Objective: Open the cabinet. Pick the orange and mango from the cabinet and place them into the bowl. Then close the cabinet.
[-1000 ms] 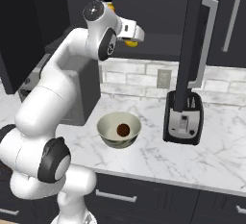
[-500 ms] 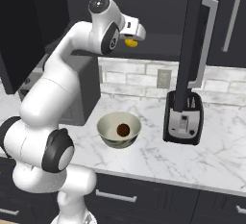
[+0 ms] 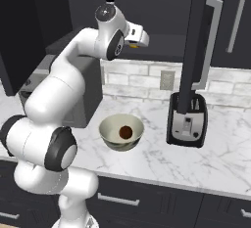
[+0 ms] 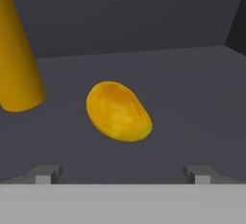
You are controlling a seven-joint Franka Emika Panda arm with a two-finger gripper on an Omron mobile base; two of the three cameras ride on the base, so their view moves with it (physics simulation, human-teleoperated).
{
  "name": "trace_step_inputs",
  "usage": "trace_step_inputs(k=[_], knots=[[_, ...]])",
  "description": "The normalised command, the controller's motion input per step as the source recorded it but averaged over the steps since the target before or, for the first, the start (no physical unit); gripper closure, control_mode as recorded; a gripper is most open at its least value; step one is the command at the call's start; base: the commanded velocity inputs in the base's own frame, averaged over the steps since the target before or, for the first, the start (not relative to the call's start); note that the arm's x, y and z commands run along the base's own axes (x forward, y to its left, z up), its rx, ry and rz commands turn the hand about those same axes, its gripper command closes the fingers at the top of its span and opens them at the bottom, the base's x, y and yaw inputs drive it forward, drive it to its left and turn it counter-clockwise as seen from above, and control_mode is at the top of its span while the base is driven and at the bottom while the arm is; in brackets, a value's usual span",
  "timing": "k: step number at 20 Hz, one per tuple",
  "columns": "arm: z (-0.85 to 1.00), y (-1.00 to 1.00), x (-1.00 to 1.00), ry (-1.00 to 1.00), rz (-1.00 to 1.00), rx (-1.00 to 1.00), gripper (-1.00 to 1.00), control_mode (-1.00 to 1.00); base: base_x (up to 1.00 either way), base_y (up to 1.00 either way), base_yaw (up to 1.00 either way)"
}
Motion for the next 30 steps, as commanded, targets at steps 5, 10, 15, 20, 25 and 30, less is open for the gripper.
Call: trace_step_inputs(k=[5,10,15,20,25,30], knots=[[-0.1,0.0,0.52,0.0,0.01,0.03,-1.0,-1.0,0.0,0.0,0.0],[0.0,-0.12,0.51,0.0,0.0,0.02,-1.0,-1.0,0.0,0.0,0.0],[-0.01,-0.21,0.42,0.0,0.02,0.02,-1.0,-1.0,0.0,0.0,0.0],[-0.2,-0.07,0.22,0.0,0.04,0.0,1.0,-1.0,0.0,0.0,0.0],[0.0,0.0,-0.01,0.0,0.0,0.0,1.0,-1.0,0.0,0.0,0.0],[0.03,0.0,-0.33,-0.02,0.0,0.0,1.0,-1.0,0.0,0.0,0.0]])
